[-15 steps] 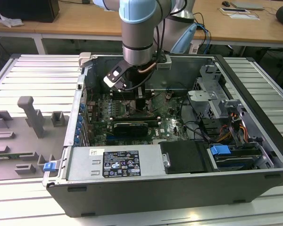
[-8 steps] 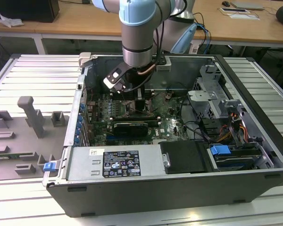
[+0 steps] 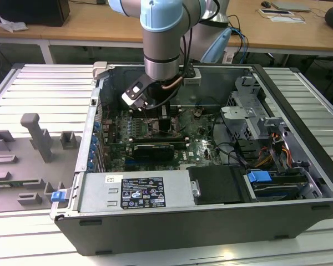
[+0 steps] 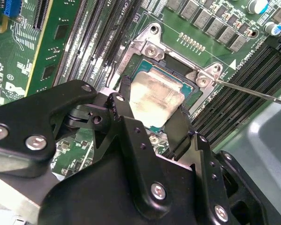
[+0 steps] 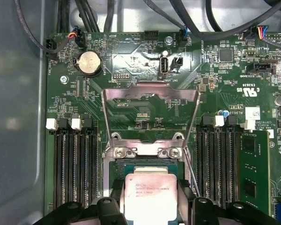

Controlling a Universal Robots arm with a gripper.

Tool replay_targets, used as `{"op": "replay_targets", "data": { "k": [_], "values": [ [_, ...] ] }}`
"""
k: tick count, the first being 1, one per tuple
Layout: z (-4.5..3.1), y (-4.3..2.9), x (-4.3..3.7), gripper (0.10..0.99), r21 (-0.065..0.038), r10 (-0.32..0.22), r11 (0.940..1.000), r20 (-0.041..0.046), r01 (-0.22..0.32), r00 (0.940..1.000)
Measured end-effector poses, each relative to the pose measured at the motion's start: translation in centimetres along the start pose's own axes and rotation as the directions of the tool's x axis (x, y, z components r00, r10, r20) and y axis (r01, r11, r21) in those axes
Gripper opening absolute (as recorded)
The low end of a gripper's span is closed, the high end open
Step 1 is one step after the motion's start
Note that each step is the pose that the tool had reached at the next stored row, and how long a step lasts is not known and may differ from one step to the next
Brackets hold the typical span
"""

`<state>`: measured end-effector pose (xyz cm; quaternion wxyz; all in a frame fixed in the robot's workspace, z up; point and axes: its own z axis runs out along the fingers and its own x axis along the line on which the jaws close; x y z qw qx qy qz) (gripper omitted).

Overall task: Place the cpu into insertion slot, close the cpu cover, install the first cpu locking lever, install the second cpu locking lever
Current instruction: 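Place the cpu into insertion slot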

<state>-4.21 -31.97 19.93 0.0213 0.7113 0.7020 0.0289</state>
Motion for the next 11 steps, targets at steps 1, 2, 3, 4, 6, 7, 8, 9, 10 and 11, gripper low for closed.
{"op": "replay_targets", "data": {
  "k": [1,2,3,4,6,7,8,9,10,11],
  "values": [
    [0.02,0.0,0.01,0.537,0.0,0.0,1.0,-0.0005,0.0,1.0],
    [0.01,0.0,0.01,0.549,0.0,0.0,1.0,-0.0002,0.0,1.0],
    [0.01,0.0,0.01,0.616,0.0,0.0,1.0,0.0,0.0,1.0],
    [0.01,0.0,0.01,0.616,0.0,0.0,1.0,0.0002,0.0,1.0],
    [0.01,-0.01,0.09,0.616,0.0,0.0,1.0,0.0002,0.0,1.0],
    [0.02,0.0,0.27,0.616,0.0,0.0,1.0,-0.0012,0.0,1.0],
    [0.02,0.0,0.33,0.616,0.0,0.0,1.0,-0.0037,0.0,1.0],
    [0.03,0.01,0.35,0.616,0.0,0.0,1.0,-0.0054,0.0,1.0],
    [0.04,0.0,0.36,0.616,0.0,0.0,1.0,-0.006,0.0,1.0],
    [0.04,0.0,0.36,0.616,0.0,0.0,1.0,-0.0064,0.0,1.0]
  ]
}}
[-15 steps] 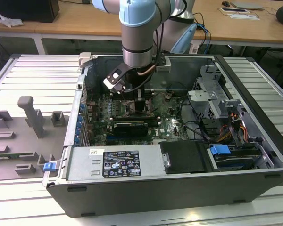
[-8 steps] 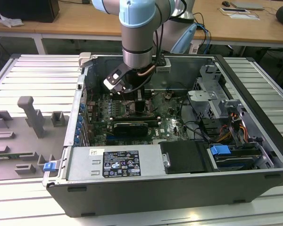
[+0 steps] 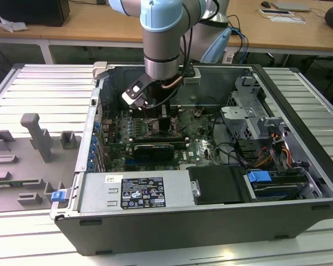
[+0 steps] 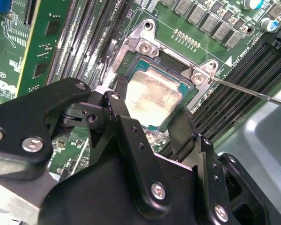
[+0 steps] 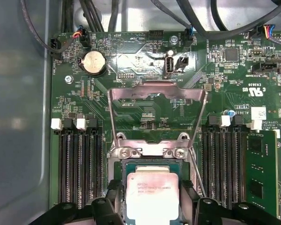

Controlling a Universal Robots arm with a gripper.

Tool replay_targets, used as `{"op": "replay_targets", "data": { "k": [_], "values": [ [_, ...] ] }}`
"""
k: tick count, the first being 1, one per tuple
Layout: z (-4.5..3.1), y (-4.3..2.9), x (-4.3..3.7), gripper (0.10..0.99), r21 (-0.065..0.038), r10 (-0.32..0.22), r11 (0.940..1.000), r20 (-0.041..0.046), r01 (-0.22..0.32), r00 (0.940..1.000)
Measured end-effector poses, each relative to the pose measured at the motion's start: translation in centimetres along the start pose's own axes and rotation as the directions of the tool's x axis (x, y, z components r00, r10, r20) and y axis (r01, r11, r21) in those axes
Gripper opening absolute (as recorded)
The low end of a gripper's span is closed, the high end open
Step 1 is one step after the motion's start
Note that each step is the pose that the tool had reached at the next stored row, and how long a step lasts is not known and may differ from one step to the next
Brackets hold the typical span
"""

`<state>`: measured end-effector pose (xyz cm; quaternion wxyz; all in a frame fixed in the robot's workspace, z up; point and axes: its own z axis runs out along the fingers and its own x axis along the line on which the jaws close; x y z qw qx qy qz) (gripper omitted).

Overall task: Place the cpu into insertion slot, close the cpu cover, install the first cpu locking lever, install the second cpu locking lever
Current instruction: 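Place the cpu into insertion slot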

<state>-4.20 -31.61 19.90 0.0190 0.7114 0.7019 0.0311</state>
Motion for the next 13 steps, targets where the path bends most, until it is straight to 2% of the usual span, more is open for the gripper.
{"op": "replay_targets", "data": {
  "k": [1,5,7,8,9,10,11,12,13],
  "values": [
    [-0.08,0.0,-0.01,0.616,0.0,0.0,1.0,0.0005,0.0,1.0],
    [-1.37,0.1,0.01,0.616,0.0,0.0,1.0,0.0014,0.0,1.0],
    [-1.45,0.1,-0.11,0.596,0.0,0.0,1.0,0.0017,0.0,1.0],
    [-1.49,0.11,-0.27,0.533,0.0,0.0,1.0,0.0018,0.0,1.0],
    [-1.55,0.11,-0.39,0.408,0.0,0.0,1.0,0.0019,0.0,1.0],
    [-1.61,0.13,-0.42,0.349,0.001,0.0,1.0,0.0018,0.0,1.0],
    [-1.61,0.15,-0.42,0.227,0.001,0.0,1.0,0.0017,0.0,1.0],
    [-1.62,0.17,-0.43,0.169,0.002,0.0,1.0,0.0017,0.0,1.0],
    [-1.63,0.17,-0.43,0.169,0.003,0.0,1.0,0.002,0.0,1.0]
  ]
}}
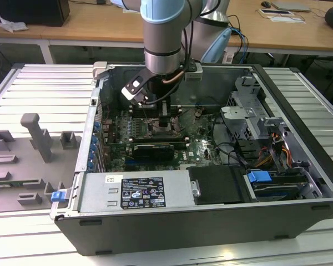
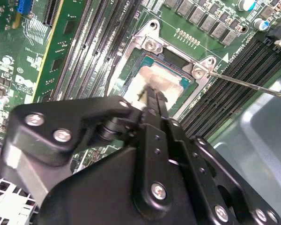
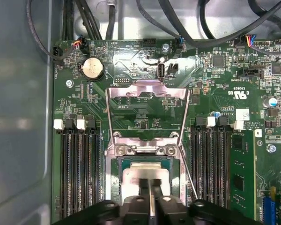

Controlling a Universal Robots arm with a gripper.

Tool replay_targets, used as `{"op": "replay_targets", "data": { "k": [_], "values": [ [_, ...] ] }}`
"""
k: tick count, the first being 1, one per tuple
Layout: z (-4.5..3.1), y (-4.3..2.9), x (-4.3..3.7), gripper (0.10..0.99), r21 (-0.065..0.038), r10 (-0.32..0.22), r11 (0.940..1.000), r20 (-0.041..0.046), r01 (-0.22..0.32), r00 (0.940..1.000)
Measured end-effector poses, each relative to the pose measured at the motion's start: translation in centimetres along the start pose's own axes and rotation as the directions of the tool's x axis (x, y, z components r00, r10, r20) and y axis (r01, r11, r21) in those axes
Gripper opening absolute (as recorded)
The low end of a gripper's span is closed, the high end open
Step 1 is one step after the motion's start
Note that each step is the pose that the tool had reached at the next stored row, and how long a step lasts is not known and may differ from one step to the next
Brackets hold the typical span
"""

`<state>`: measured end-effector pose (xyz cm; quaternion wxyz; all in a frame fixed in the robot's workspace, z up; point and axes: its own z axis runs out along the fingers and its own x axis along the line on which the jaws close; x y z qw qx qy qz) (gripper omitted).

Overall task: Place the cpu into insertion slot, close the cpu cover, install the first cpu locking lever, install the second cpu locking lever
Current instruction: 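Place the cpu into insertion slot, then close the cpu cover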

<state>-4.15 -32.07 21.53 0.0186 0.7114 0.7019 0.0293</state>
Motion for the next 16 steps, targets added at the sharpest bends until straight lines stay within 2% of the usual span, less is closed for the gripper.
{"op": "replay_targets", "data": {
  "k": [1,9,16],
  "values": [
    [-0.03,0.0,0.0,0.11,0.0,0.0,1.0,0.0002,0.0,1.0],
    [-0.7,0.05,0.01,0.106,0.0,0.0,1.0,0.0,0.0,1.0],
    [-1.8,0.12,0.03,0.106,0.0,0.0,1.0,0.0,0.0,1.0]
  ]
}}
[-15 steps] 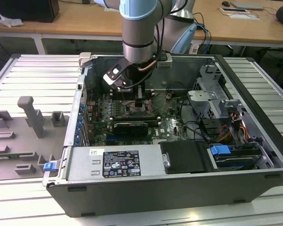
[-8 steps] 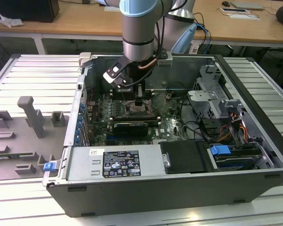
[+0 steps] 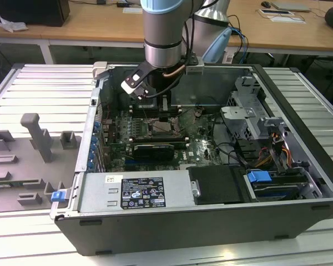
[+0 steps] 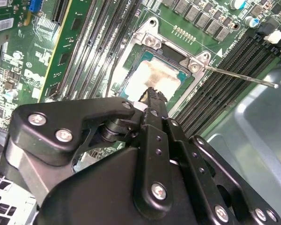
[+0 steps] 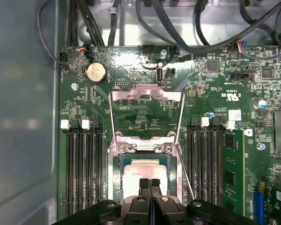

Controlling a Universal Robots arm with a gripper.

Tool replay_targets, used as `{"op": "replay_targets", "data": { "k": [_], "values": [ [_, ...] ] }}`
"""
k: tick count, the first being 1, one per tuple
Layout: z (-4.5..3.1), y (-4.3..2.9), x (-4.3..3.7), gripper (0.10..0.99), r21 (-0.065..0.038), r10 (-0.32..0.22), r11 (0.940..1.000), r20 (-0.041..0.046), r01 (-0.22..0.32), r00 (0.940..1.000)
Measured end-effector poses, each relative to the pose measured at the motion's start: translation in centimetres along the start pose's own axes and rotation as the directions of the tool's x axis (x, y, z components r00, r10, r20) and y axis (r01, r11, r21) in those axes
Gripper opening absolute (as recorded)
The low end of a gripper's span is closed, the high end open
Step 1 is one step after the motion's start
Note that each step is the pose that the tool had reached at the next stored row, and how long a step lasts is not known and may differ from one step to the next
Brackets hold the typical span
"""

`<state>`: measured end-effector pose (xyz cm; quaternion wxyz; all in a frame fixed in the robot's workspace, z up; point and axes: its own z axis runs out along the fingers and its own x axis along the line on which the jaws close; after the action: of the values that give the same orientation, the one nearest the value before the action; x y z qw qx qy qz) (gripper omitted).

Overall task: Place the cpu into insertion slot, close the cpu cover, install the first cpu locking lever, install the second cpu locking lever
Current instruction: 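Close the cpu cover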

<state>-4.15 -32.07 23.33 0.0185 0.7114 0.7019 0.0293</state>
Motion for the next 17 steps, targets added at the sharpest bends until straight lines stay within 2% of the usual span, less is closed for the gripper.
{"op": "replay_targets", "data": {
  "k": [4,6,8,14,17],
  "values": [
    [-1.4,0.1,0.02,0.106,0.0,0.0,1.0,-0.0001,0.0,1.0],
    [-2.83,0.19,0.04,0.106,0.0,0.0,1.0,0.0,0.0,1.0],
    [-2.88,0.6,0.06,0.106,0.002,0.0,1.0,-0.0001,0.0,1.0],
    [-2.67,3.06,0.08,0.106,0.007,-0.002,1.0,0.0,0.002,1.0],
    [-2.55,3.85,0.09,0.106,0.009,-0.007,0.9999,-0.0003,0.007,1.0]
  ]
}}
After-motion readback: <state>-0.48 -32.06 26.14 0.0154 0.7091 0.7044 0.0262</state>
